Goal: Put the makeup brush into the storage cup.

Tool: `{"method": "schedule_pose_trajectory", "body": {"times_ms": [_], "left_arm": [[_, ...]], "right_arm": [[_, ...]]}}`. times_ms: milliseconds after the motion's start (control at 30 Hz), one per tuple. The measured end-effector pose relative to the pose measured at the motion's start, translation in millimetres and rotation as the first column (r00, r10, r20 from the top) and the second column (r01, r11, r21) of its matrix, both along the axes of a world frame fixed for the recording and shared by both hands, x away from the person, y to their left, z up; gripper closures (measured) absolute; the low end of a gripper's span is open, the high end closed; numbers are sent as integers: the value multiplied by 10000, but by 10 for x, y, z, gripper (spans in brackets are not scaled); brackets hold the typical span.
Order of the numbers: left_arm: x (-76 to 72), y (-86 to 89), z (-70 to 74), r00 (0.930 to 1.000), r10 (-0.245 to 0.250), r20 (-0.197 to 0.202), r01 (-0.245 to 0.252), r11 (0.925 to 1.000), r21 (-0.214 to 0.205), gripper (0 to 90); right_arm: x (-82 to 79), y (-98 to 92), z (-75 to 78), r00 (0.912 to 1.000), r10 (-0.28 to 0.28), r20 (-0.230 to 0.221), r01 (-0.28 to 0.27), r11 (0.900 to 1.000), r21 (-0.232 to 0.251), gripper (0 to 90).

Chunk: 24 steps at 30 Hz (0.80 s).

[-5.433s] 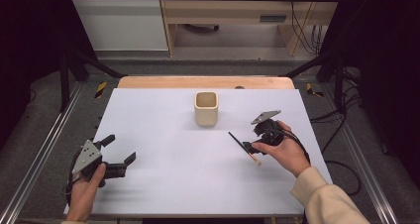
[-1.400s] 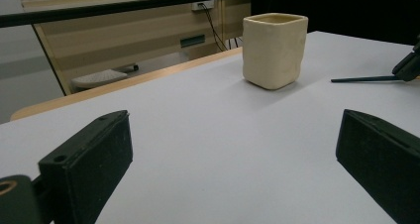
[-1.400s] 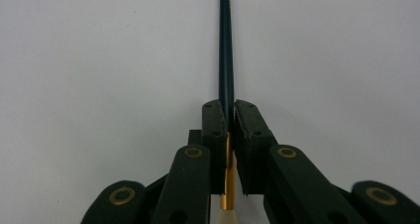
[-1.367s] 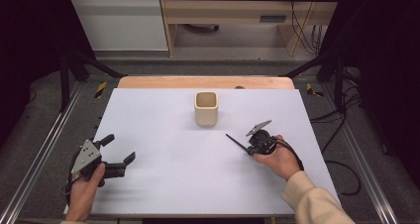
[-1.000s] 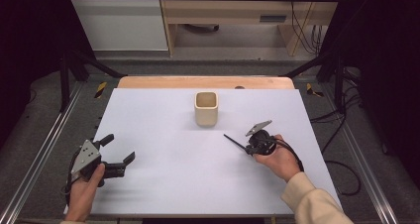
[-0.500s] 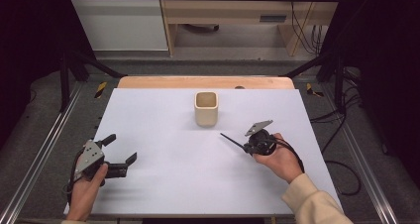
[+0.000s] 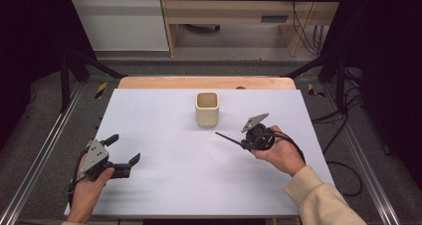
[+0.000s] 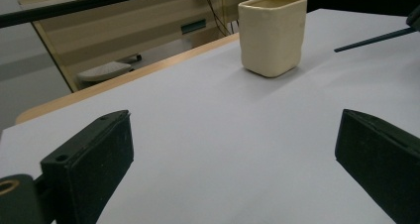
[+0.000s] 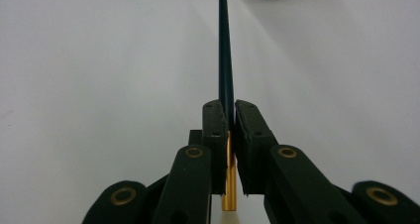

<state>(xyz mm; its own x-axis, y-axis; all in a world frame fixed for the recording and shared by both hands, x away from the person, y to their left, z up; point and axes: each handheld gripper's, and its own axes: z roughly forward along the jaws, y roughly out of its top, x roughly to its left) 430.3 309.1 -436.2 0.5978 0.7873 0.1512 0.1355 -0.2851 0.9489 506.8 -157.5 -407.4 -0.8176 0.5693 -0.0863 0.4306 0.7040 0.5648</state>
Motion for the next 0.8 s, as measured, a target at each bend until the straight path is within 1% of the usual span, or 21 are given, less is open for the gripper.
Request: {"method": "schedule_pose_trajectory", "body": {"times_ms": [67, 100, 133, 167, 200, 233, 333, 367, 400, 433, 467, 500, 533, 567, 600, 633, 667, 700, 733, 767, 800], "left_arm": [[8, -25, 58, 9999, -100, 140, 100, 9999, -19, 9], [16, -58, 107, 9996, -185, 208, 185, 9998, -8, 9], [16, -58, 107, 9996, -185, 208, 185, 9998, -8, 10], [27, -94, 141, 9994, -269, 212, 267, 9996, 79, 10], [27, -94, 141, 9994, -269, 212, 267, 9996, 79, 11], [42, -137, 165, 9992, -370, 166, 367, 9991, 225, 14], [57, -189, 189, 9987, -504, 102, 500, 9982, 332, 15], [78, -248, 224, 9976, -679, 142, 674, 9973, 301, 17], [78, -248, 224, 9976, -679, 142, 674, 9973, 301, 17], [89, -281, 242, 9969, -780, 44, 779, 9967, 231, 17], [92, -324, 253, 9961, -850, -255, 854, 9962, 145, 16], [111, -399, 283, 9941, -1051, -259, 1058, 9941, 260, 16], [111, -399, 283, 9941, -1051, -259, 1058, 9941, 260, 16], [126, -478, 309, 9917, -1260, -249, 1270, 9909, 443, 16], [126, -478, 309, 9917, -1260, -249, 1270, 9909, 443, 16], [131, -517, 320, 9905, -1351, -250, 1362, 9894, 511, 16], [138, -552, 330, 9896, -1419, -250, 1431, 9881, 559, 16], [154, -639, 336, 9868, -1586, -341, 1606, 9845, 698, 16], [156, -689, 333, 9836, -1762, -394, 1793, 9793, 945, 15], [154, -728, 330, 9812, -1884, -426, 1920, 9751, 1108, 14], [154, -728, 330, 9812, -1884, -426, 1920, 9751, 1108, 15]], "right_arm": [[5, 36, 36, 9998, 202, 0, -202, 9997, -143, 843], [14, 70, 67, 9992, 403, 21, -402, 9990, -192, 843], [14, 70, 67, 9992, 403, 21, -402, 9990, -192, 843], [22, 104, 105, 9981, 617, 21, -616, 9978, -258, 843], [22, 104, 105, 9981, 617, 21, -616, 9978, -258, 843], [33, 142, 146, 9968, 790, 89, -787, 9962, -367, 843], [39, 185, 185, 9957, 911, 161, -904, 9950, -430, 843], [48, 223, 213, 9937, 1104, 183, -1094, 9928, -493, 843], [48, 223, 213, 9937, 1104, 183, -1094, 9928, -493, 843], [50, 243, 219, 9928, 1187, 162, -1177, 9916, -543, 843], [52, 265, 223, 9921, 1249, 126, -1240, 9906, -578, 843], [59, 305, 233, 9894, 1453, 74, -1444, 9869, -718, 843], [59, 305, 233, 9894, 1453, 74, -1444, 9869, -718, 843], [70, 338, 256, 9871, 1601, 62, -1592, 9844, -752, 843], [70, 338, 256, 9871, 1601, 62, -1592, 9844, -752, 843], [77, 372, 286, 9852, 1711, 61, -1701, 9821, -813, 843], [77, 372, 286, 9852, 1711, 61, -1701, 9821, -813, 843], [87, 393, 308, 9838, 1793, 10, -1787, 9806, -806, 843], [95, 403, 319, 9845, 1756, -56, -1754, 9810, -823, 843], [109, 409, 325, 9839, 1785, -54, -1783, 9803, -852, 843], [109, 409, 325, 9839, 1785, -54, -1783, 9803, -852, 843]]}}
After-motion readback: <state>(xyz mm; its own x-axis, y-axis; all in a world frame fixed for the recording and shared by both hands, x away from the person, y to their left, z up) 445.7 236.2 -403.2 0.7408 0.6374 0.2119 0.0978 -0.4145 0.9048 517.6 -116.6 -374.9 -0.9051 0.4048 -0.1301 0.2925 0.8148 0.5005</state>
